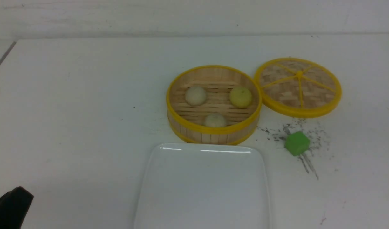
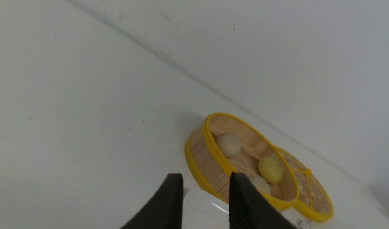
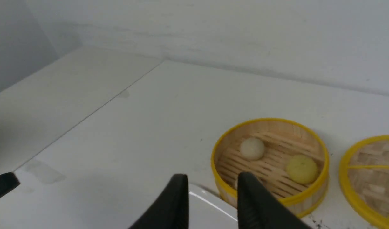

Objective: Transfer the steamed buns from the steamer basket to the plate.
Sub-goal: Use the right arm to grab the steamed stuffed bun that is closest to it

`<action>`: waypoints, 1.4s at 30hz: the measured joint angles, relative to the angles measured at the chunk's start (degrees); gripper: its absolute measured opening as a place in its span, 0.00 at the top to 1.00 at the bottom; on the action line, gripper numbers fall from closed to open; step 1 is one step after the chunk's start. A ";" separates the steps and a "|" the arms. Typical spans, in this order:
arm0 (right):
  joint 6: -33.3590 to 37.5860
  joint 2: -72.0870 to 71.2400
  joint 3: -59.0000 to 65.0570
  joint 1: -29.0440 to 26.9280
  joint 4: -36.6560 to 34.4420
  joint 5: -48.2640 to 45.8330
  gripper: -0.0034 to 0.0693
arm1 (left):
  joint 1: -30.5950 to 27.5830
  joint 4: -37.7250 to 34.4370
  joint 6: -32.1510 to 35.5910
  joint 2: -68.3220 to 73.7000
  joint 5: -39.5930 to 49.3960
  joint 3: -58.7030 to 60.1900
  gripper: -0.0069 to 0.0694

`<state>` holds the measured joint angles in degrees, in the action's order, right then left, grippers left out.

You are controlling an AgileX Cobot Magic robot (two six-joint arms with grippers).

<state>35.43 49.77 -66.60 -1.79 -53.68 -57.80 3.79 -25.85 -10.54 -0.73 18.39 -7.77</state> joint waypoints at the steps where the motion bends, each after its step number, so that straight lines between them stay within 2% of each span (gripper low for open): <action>1: 0.26 6.01 -5.32 0.00 -0.05 -3.85 0.62 | 0.00 0.06 0.19 0.00 0.25 0.00 0.59; 6: 0.49 23.19 -20.91 0.00 0.36 -12.33 0.62 | 0.00 0.20 0.90 0.00 0.71 0.00 0.59; 9: 0.81 35.87 -31.79 2.00 5.60 -12.95 0.62 | 0.00 0.20 3.28 0.00 1.14 0.00 0.59; 12: 1.60 43.95 -37.42 5.30 12.21 -13.10 0.62 | 0.00 0.15 4.33 0.00 1.14 0.00 0.59; 13: 1.66 44.50 -37.75 5.30 12.21 -13.10 0.62 | 0.00 0.15 4.32 0.00 1.14 0.00 0.59; 14: 1.78 49.08 -40.28 7.65 15.16 -13.22 0.62 | 0.00 -0.06 4.50 0.00 1.03 0.00 0.59; 19: 3.41 58.67 -43.52 12.58 18.08 -13.22 0.62 | 0.00 -0.13 4.69 0.00 0.63 0.00 0.59; 24: 4.98 64.36 -43.92 17.10 25.81 -12.70 0.62 | 0.00 -0.24 5.12 0.00 0.63 0.00 0.59; 27: 5.03 66.64 -43.94 19.01 30.61 -8.98 0.62 | 0.00 -0.24 6.71 0.00 0.70 0.00 0.59; 37: 5.77 70.92 -43.99 19.33 32.62 3.20 0.62 | 0.00 -0.50 7.73 0.00 2.20 0.00 0.59; 42: 6.68 73.90 -43.99 19.33 33.18 5.44 0.62 | 0.00 -0.50 7.78 0.00 2.48 0.00 0.59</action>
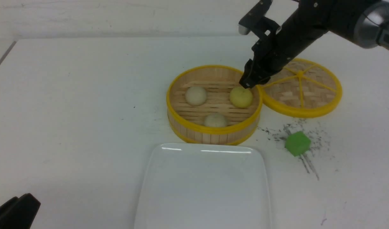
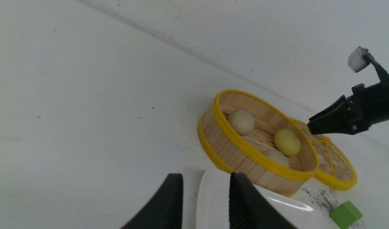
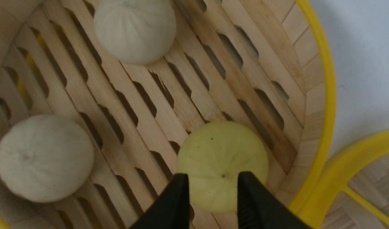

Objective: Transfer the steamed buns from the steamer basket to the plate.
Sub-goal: Use the right arm to grab the steamed stuffed bun that is closest to it, then use the right arm to put the steamed stuffed bun into the plate

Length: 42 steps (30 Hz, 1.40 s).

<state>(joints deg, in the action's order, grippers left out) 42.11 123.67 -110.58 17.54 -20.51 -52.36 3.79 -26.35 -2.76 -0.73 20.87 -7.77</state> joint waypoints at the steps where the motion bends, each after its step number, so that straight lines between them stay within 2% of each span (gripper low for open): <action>1: 0.05 0.12 0.00 0.00 0.00 0.00 0.62 | 0.00 0.00 0.00 0.00 0.00 0.00 0.59; 10: 1.51 2.70 0.00 0.00 0.46 1.96 0.51 | 0.00 0.00 0.11 0.00 0.04 0.00 0.59; 20: 1.51 4.98 0.00 0.00 0.31 3.48 0.50 | 0.00 0.00 0.11 0.00 0.13 0.00 0.59; 24: 1.51 5.17 -0.02 0.00 0.25 4.07 0.61 | 0.00 0.00 0.11 0.00 0.13 0.00 0.59; 25: 1.51 5.17 -0.02 0.00 0.25 4.38 0.71 | 0.00 0.00 0.11 0.00 0.13 0.00 0.59; 26: 1.51 5.17 -0.02 0.00 0.25 4.39 0.74 | 0.00 0.00 0.11 0.00 0.13 0.00 0.59; 27: 1.51 5.17 -0.02 0.00 0.12 4.66 0.86 | 0.00 0.00 0.11 0.00 0.18 0.00 0.59; 28: 1.51 5.17 -0.02 0.00 0.03 4.72 0.87 | 0.00 0.00 0.11 0.00 0.18 0.00 0.60; 29: 1.51 5.17 -0.02 0.00 -0.49 4.95 0.93 | 0.00 0.00 0.11 0.00 0.18 0.00 0.60; 38: 1.51 0.88 -0.02 0.00 -2.20 4.12 0.94 | 0.00 0.00 0.11 0.00 0.18 0.00 0.60; 42: 1.51 -6.34 -0.02 0.00 -2.28 0.04 0.93 | 0.00 0.00 0.11 0.00 0.25 0.00 0.60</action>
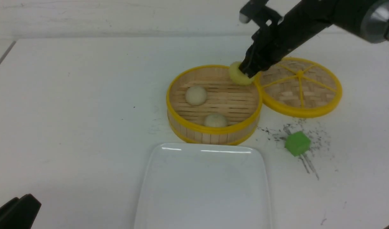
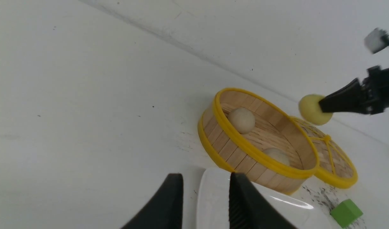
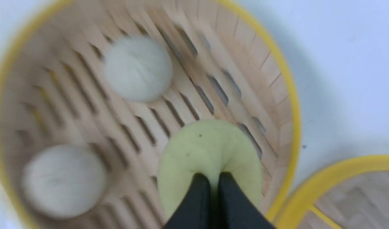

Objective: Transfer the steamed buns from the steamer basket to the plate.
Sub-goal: Use the right arm to put the steamed stuffed bun into the plate

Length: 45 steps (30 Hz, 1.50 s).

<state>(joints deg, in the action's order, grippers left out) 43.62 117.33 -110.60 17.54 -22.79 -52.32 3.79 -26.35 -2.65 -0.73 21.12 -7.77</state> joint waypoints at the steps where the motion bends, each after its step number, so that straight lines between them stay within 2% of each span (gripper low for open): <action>1: -0.08 -1.49 0.00 0.00 -0.10 -1.38 0.93 | 0.00 0.00 0.00 0.00 0.04 0.00 0.60; 10: -2.57 -15.42 0.00 0.00 -3.35 -18.02 0.93 | 0.00 0.00 0.00 0.00 0.04 0.00 0.60; 13: -4.00 -16.80 0.28 0.68 -5.73 -19.17 0.93 | 0.00 0.00 0.00 0.00 0.04 0.00 0.60; 17: -6.38 -17.75 2.71 2.97 -4.67 -19.16 0.93 | 0.00 0.00 0.00 0.00 -0.15 0.00 0.60; 21: -8.97 -19.14 12.42 9.79 -0.44 -19.05 0.93 | 0.00 -0.18 0.00 0.00 -0.34 0.00 0.60; 28: -9.70 -20.44 31.63 15.38 0.96 -17.75 0.93 | 0.00 -0.29 0.00 0.00 -0.28 0.00 0.60; 33: -7.77 -20.50 44.03 15.49 0.17 -7.77 0.93 | 0.00 -0.42 0.00 0.00 -0.28 0.00 0.60; 37: -3.44 -20.50 49.91 15.49 -4.95 -1.42 0.93 | 0.00 -0.40 0.00 0.00 -0.28 0.00 0.60; 42: 3.49 -20.55 51.56 15.49 -13.74 0.41 0.93 | 0.00 -0.43 0.00 0.00 -0.28 0.00 0.60; 45: 5.07 -20.81 51.56 15.49 -15.83 1.15 0.93 | 0.00 -0.43 0.00 0.00 -0.28 0.00 0.60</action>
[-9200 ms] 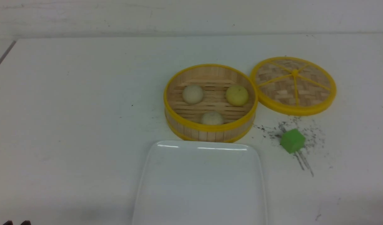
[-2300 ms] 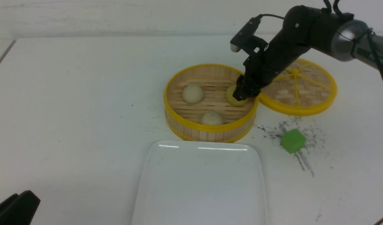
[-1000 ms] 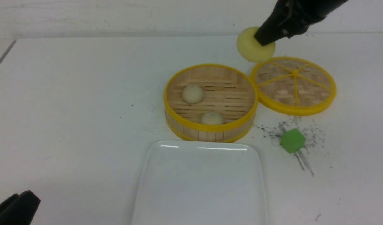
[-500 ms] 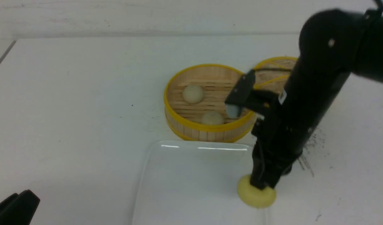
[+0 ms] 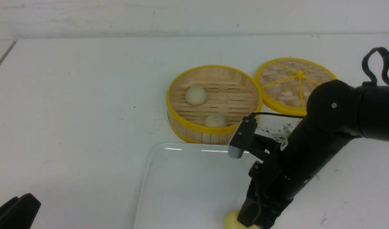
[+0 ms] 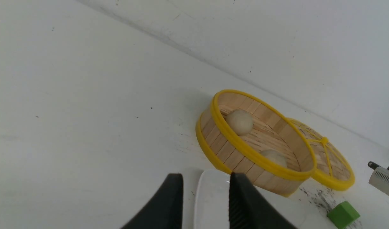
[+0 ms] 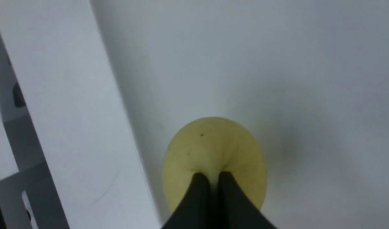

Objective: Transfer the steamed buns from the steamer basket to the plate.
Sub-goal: Use the right arm to put the steamed stuffed bun into the plate

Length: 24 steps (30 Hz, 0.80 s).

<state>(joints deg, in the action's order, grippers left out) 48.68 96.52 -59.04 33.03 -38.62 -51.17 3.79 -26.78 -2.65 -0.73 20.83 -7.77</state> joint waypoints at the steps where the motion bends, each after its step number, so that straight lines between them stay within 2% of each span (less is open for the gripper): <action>1: 0.45 -0.06 0.00 0.00 -0.26 0.22 0.93 | 0.00 0.00 0.00 0.00 0.00 0.00 0.60; 16: 0.97 -0.05 0.00 0.00 0.98 1.09 0.91 | 0.00 0.00 0.00 0.00 0.00 0.00 0.60; 20: 0.97 -0.05 0.00 0.00 2.19 0.80 0.75 | 0.00 0.00 0.00 0.00 0.00 0.00 0.59; 24: 0.97 -0.05 0.00 0.00 2.48 0.75 0.51 | 0.00 0.00 0.00 0.00 0.00 0.00 0.59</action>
<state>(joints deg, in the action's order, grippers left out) 49.66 96.47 -59.04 33.03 -36.14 -50.42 3.79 -26.78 -2.65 -0.73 20.83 -7.77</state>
